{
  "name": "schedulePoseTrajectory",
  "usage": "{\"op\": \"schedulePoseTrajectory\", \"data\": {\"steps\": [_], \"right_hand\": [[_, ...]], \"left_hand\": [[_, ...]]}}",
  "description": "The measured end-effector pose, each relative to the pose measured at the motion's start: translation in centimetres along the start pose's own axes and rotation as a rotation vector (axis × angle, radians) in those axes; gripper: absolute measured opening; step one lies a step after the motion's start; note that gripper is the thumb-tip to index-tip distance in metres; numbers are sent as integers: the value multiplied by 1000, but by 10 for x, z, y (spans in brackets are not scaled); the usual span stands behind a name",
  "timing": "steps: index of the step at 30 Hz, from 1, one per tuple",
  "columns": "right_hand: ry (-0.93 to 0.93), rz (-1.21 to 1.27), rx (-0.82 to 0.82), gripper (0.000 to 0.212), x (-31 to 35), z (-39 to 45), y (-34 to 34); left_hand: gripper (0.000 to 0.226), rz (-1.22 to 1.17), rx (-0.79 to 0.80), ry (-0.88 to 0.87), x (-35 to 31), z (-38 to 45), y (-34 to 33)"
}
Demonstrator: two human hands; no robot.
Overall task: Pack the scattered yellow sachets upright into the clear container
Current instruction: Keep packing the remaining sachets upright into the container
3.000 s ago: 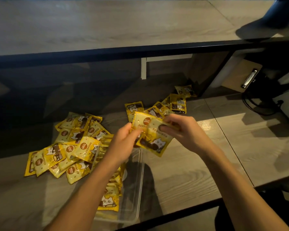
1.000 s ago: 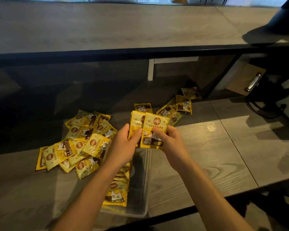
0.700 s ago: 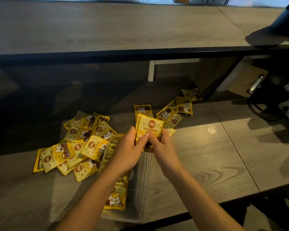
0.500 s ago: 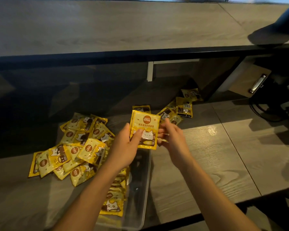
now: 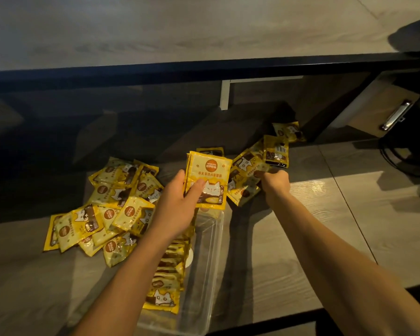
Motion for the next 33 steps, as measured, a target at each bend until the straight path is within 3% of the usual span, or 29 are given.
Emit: {"op": "schedulePoseTrajectory", "data": {"steps": [3, 6, 13, 20, 25, 31, 33], "right_hand": [[240, -94, -66, 20, 15, -19, 8], [468, 19, -19, 9, 33, -41, 19], [617, 359, 286, 14, 80, -99, 46], [824, 56, 549, 11, 106, -164, 47], [959, -288, 516, 14, 108, -191, 31], [1045, -358, 361, 15, 95, -208, 18], [1042, -346, 293, 15, 89, -212, 14]], "left_hand": [[6, -10, 13, -15, -2, -1, 2], [6, -27, 19, 0, -2, -3, 4], [6, -49, 22, 15, 1, -11, 6], [13, -118, 58, 65, 8, -17, 8], [19, -238, 128, 92, 11, -24, 6], [17, -252, 155, 112, 24, -33, 13], [36, -184, 189, 111, 18, -40, 11]]}}
Point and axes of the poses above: each hand's wrist, its own z-axis towards the middle knuckle, its own y-axis out of the back of the hand, x = y × z, the point moved 7 cm from there along z, towards the middle knuckle, and after that the axes turned 1 degree about -z, right-handed, at the moved point
